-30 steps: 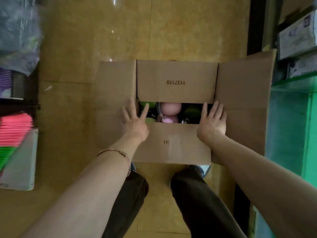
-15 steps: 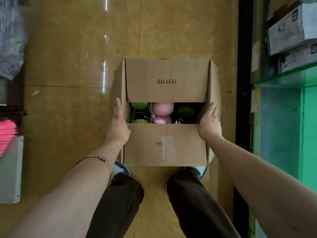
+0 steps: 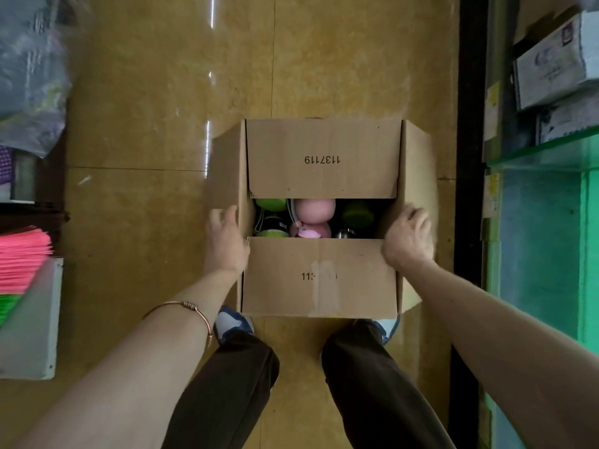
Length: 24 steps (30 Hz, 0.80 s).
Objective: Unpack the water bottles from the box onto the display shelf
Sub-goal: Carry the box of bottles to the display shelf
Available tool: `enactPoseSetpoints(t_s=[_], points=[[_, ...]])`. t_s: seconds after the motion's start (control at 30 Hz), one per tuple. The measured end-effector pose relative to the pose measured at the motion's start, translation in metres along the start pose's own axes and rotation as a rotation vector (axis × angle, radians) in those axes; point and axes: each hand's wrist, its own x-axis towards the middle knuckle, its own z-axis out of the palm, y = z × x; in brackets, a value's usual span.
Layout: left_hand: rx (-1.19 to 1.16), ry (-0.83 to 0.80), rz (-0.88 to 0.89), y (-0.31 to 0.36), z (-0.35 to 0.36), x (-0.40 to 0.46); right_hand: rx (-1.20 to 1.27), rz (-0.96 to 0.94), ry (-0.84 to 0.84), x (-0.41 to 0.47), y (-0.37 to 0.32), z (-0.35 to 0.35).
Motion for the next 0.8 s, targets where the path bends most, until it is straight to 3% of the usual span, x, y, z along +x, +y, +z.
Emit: enactPoseSetpoints(t_s=[0.07,0.13,0.27,0.37,0.47,0.57,0.7,0.8], points=[[0.003,0.000,0.126,0.010,0.004,-0.010,0.026,-0.207,0.094,-0.009,-0.008,0.004],[-0.105,-0.099,0.104,0.021,0.012,-0.010,0.274,-0.258,-0.003,-0.011,-0.021,0.008],[-0.490,-0.242,-0.331,0.045,0.032,0.018,1.192,0.400,-0.314,0.008,-0.048,0.009],[-1.023,-0.274,-0.498,0.061,0.037,0.034,1.562,0.470,-0.354,0.023,-0.053,0.004],[-1.405,-0.191,-0.566,0.069,0.027,0.030,1.701,0.473,-0.254,0.020,-0.057,-0.007],[-1.339,-0.120,-0.453,0.074,0.008,0.015,1.743,0.464,-0.087,0.005,-0.065,-0.025],[-1.064,-0.083,-0.264,0.088,-0.024,0.011,1.683,0.339,-0.017,0.000,-0.080,-0.059],[-0.720,-0.005,-0.019,0.103,-0.044,0.032,1.416,0.178,0.079,0.012,-0.090,-0.085]])
